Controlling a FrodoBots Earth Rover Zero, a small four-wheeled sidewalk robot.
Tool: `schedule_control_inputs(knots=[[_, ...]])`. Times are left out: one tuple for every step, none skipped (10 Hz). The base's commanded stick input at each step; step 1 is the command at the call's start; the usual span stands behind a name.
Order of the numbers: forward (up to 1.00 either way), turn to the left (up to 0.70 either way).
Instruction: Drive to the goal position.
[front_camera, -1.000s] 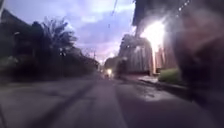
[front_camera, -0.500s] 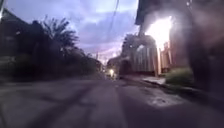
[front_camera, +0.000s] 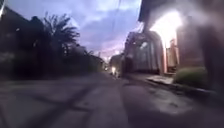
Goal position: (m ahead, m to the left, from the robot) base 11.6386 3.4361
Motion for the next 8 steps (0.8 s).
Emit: schedule_control_inputs(knots=[[0.7, -0.11], [0.7, 0.0], [0.7, 0.0], [0.7, 0.0], [0.7, 0.0], [0.7, 0.0], [0.7, -0.06], [0.7, -0.21]])
